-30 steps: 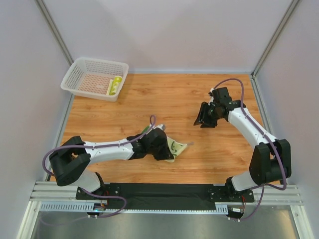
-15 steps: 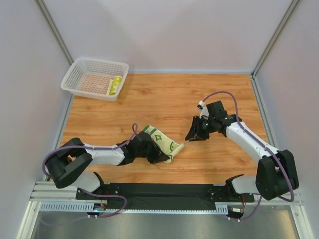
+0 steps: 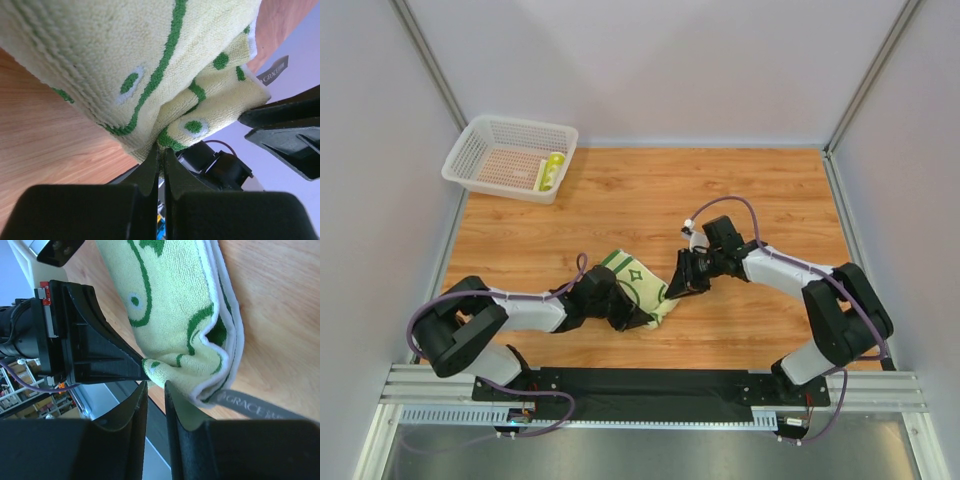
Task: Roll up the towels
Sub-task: Roll the towel
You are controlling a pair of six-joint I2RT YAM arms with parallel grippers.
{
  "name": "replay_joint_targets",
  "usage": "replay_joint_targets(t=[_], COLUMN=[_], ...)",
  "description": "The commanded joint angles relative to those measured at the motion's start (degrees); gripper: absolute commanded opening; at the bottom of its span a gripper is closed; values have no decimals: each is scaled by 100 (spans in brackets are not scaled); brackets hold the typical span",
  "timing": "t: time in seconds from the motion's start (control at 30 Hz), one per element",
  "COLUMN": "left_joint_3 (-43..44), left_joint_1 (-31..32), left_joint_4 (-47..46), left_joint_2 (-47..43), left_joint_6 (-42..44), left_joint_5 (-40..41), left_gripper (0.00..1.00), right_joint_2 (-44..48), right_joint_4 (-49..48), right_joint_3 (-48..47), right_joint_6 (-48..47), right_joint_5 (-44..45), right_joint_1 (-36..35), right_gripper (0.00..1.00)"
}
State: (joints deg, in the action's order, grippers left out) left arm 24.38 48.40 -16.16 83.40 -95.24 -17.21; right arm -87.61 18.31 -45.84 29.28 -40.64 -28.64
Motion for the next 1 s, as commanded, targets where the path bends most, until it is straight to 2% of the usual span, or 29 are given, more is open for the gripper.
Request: replay_joint_targets(t=[0.0,0.3,0.4,0.43,0.5,0.53,0.67,0.8,0.9,0.97], left_joint_3=[14,-188,-302,-355,-513,-592,-698,-777,-891,-988], left_joint_1=[-76,-199,-235,-243,-261,-261,-261,-270,-270,-270], left_joint_4=[52,-150,-430,-579,-1000,-1133,-1582,-1636,-1671,-1706], left_joint_2=[107,221,352,388,536,607,810,827,792,766], left_joint_6=[-126,-223,-319,-363,-556,-600,-820,-970,-1180,-1277], left_joint_5=[-116,-177,-239,-247,-300,-335,-432,-415,-423,-415], left_gripper=[0,0,0,0,0,0,0,0,0,0], right_joint_2=[-308,-1012,-706,-574,-73,94,736,711,544,439], right_joint_4=[-644,-1162,-1242,-1224,-1172,-1093,-812,-661,-872,-1162], right_joint_3=[-38,-12,-56,-74,-100,-109,-56,224,523,681], right_joint_6=[148,192,271,280,245,219,157,131,183,262], right_joint_5=[-225,-216,-198,-190,-137,-102,-67,82,180,162], right_joint_1=[-150,-203,-203,-203,-203,-203,-203,-238,-238,-229], right_gripper=[21,17,23,31,39,46,48,41,20,15])
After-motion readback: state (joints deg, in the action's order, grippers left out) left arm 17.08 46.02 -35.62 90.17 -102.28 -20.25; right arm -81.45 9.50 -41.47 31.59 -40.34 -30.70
